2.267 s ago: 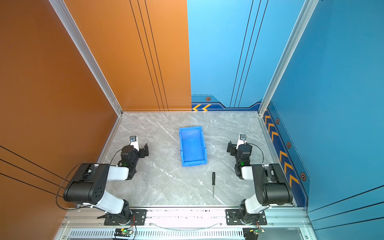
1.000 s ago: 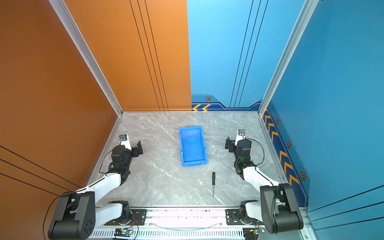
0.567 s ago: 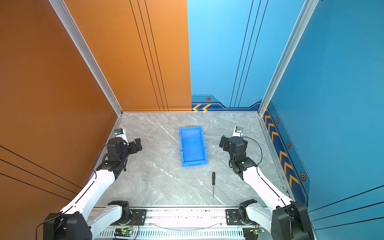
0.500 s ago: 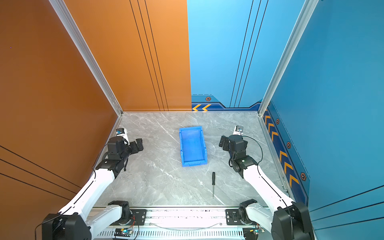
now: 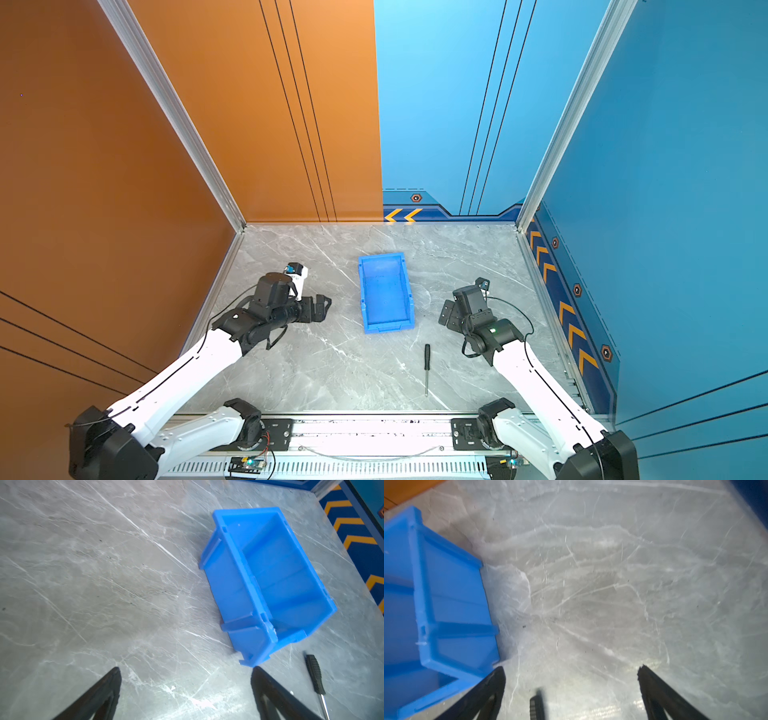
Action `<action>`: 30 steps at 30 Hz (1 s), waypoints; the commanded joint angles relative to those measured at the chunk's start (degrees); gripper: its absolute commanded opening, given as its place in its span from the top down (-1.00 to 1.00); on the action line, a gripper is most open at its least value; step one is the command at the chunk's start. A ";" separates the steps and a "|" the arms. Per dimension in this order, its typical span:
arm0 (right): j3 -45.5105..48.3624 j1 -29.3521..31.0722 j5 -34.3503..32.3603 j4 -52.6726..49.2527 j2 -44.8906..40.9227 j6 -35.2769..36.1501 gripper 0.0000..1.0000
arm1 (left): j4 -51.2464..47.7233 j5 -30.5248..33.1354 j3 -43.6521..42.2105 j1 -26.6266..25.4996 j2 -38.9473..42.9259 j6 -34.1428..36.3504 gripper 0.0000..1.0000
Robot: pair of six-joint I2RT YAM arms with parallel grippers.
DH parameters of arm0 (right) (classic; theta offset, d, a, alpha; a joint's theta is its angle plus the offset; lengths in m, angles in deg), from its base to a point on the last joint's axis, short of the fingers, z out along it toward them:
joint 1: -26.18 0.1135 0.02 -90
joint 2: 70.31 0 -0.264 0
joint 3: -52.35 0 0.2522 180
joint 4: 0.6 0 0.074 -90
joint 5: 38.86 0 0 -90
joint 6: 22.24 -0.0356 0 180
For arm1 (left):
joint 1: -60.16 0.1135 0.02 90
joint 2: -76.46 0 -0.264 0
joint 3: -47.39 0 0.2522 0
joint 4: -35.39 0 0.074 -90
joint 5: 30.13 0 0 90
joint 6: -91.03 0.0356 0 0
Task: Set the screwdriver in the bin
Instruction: 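Reach the right gripper toward the black screwdriver while the left arm nears the bin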
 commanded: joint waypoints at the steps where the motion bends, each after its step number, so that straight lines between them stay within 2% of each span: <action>1: 2.29 1.62 5.39 -5.84 0.48 -3.40 -1.00 | -2.35 1.06 1.29 -4.32 -0.62 -2.28 -0.96; 5: 3.33 4.39 7.30 -6.08 2.55 -4.59 -1.00 | -2.39 3.82 1.22 -10.15 -1.86 -2.58 -0.96; 11: 3.07 8.38 8.25 -5.98 6.50 -5.52 -1.00 | -1.01 6.87 0.21 -15.28 -2.62 -4.46 -0.96; 15: 3.34 10.02 8.61 -4.15 8.98 -5.64 -0.97 | 1.24 5.30 -0.19 -17.77 -2.71 -3.41 -0.96; 23: 4.89 10.72 10.28 -0.55 11.93 -5.34 -0.88 | 4.60 -1.10 0.36 -28.34 -2.85 11.02 -0.96; 30: 6.14 11.55 12.00 2.46 13.59 -5.02 -0.72 | 4.77 1.22 0.59 -34.11 -6.33 15.09 -0.96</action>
